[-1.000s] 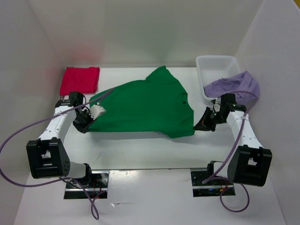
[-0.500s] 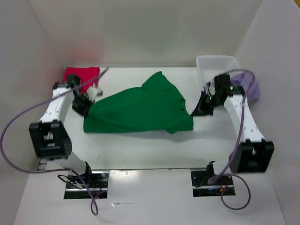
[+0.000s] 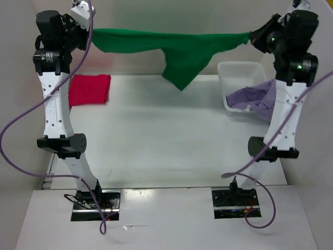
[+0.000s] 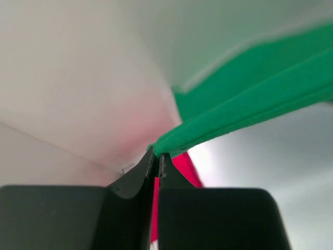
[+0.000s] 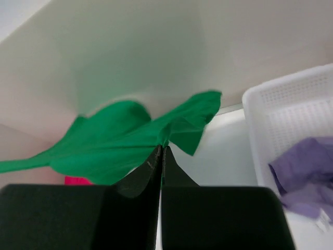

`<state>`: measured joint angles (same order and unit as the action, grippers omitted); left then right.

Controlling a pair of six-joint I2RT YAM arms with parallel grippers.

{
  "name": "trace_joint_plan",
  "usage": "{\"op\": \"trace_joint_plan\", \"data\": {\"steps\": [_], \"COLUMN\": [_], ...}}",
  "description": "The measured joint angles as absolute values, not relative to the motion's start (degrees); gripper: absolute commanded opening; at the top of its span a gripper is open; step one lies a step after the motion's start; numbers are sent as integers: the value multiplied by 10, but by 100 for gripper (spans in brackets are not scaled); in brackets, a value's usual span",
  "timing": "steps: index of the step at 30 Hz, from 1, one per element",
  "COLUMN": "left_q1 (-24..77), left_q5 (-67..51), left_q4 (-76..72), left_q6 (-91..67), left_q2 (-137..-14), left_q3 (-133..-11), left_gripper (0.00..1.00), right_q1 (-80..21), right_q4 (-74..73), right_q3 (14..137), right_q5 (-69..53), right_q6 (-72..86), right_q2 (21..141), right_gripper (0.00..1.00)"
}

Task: Fold and stack the t-shirts
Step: Flatten out the tshirt

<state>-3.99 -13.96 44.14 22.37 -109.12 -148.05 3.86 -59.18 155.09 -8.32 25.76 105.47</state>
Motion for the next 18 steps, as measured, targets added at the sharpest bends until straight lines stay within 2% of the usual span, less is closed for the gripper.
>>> {"op": "trace_joint_plan", "data": {"steps": [3, 6, 12, 15, 18], "left_q1": [-40, -41, -34, -21, -8], "left_q5": [-149, -153, -121, -83, -50], "left_q4": [440, 436, 402, 388, 390], "left_q6": [234, 258, 335, 382, 419], "left_q2": [-1082, -1071, -996, -932, -874], "left_q3": [-1435, -1323, -969, -802, -690], "left_gripper": [0, 0, 0, 0, 0], "right_q1": [47, 42, 33, 19, 0], "right_q4": [-584, -568, -546, -552, -567], "right_q3": [1447, 1290, 922, 770, 663], "right_q5": [-81, -84, -101, -108, -121], "right_q6": [254, 247, 242, 244, 254], "right_q2": [969, 894, 812, 781, 716], "right_gripper": [0, 0, 0, 0, 0]}}
